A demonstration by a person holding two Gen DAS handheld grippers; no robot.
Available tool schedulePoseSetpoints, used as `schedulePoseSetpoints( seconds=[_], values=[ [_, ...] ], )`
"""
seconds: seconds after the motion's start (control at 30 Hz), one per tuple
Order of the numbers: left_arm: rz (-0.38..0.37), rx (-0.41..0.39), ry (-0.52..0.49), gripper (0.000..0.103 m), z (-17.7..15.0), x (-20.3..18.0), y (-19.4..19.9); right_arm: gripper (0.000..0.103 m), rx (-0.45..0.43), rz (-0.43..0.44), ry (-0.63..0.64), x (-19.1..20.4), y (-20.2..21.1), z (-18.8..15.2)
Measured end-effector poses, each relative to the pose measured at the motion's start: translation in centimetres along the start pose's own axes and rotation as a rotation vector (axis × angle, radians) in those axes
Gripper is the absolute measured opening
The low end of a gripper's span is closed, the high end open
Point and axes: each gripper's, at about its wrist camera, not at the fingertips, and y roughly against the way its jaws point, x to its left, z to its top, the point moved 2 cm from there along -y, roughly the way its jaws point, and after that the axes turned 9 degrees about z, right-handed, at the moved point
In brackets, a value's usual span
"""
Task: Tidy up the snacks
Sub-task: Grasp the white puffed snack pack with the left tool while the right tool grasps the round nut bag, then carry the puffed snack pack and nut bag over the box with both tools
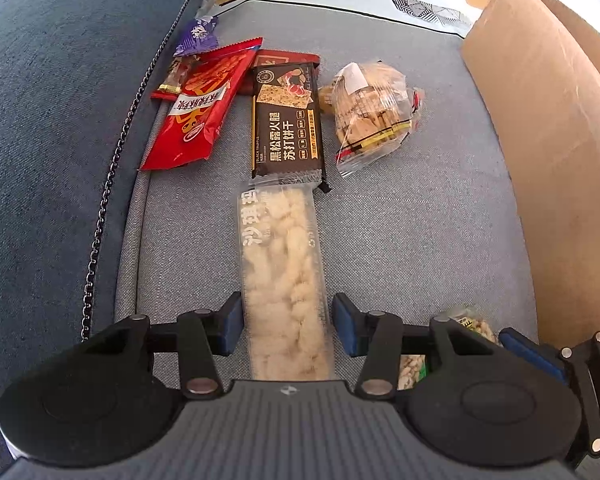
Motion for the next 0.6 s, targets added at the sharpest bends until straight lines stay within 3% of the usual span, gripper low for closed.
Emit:
schedulePoseSetpoints(
  seconds=[0.4, 0.6],
  values=[
    [0.001, -0.002, -0.009, 0.052, 0.02, -0.14, -0.05, 0.089, 0.019, -0.002, 0.015, 0.30, -0.35, -0.17],
    [0.001, -0.003, -0.011, 0.049, 0.13, -0.14, -0.02, 0.082, 0.019, -0.017, 0.031, 0.37, -0.35, -0.13]
  ],
)
